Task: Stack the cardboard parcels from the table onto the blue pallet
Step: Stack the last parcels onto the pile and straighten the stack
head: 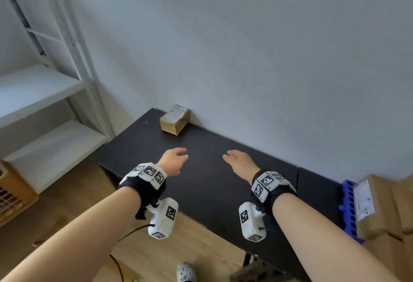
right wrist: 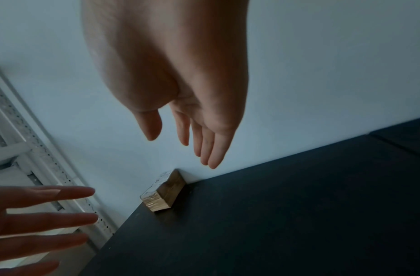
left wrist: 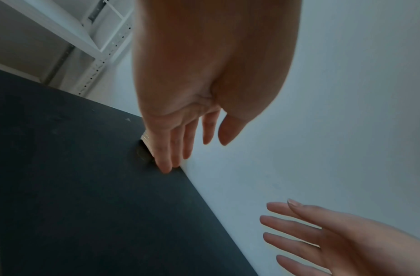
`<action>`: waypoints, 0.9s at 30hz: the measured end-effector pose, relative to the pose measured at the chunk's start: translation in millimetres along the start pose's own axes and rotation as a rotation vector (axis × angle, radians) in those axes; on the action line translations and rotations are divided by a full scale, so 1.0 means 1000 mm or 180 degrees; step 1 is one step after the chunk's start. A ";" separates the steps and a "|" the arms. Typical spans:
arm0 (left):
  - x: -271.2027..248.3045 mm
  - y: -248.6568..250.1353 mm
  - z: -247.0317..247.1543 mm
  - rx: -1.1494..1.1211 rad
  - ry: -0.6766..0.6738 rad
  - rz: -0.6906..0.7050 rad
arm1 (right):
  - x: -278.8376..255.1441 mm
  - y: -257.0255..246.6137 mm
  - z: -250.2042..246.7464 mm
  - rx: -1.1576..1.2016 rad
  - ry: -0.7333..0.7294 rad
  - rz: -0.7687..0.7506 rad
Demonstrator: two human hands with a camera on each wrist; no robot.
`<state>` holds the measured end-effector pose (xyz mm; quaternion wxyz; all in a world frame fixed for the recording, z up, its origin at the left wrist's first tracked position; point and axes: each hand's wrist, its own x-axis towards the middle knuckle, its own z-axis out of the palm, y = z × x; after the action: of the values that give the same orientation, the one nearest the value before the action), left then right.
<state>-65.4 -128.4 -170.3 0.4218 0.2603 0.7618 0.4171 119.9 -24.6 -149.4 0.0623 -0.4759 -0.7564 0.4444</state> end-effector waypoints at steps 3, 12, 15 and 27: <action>0.041 -0.004 -0.021 -0.0015 0.0033 -0.0198 | 0.045 -0.008 0.016 0.0018 -0.0062 0.0015; 0.142 -0.013 -0.070 0.0242 0.0187 -0.0544 | 0.167 -0.031 0.058 0.0441 -0.0242 0.0307; 0.168 -0.020 -0.083 0.0229 0.0159 -0.0632 | 0.197 -0.042 0.070 0.0455 -0.0261 0.0430; 0.288 -0.021 -0.137 0.0072 -0.0072 -0.0666 | 0.281 -0.077 0.132 0.1020 0.0049 0.1009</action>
<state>-330.7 19.8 -270.2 0.4686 0.1887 0.7847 0.3591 -151.0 101.1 -264.4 0.0722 -0.5763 -0.5913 0.5595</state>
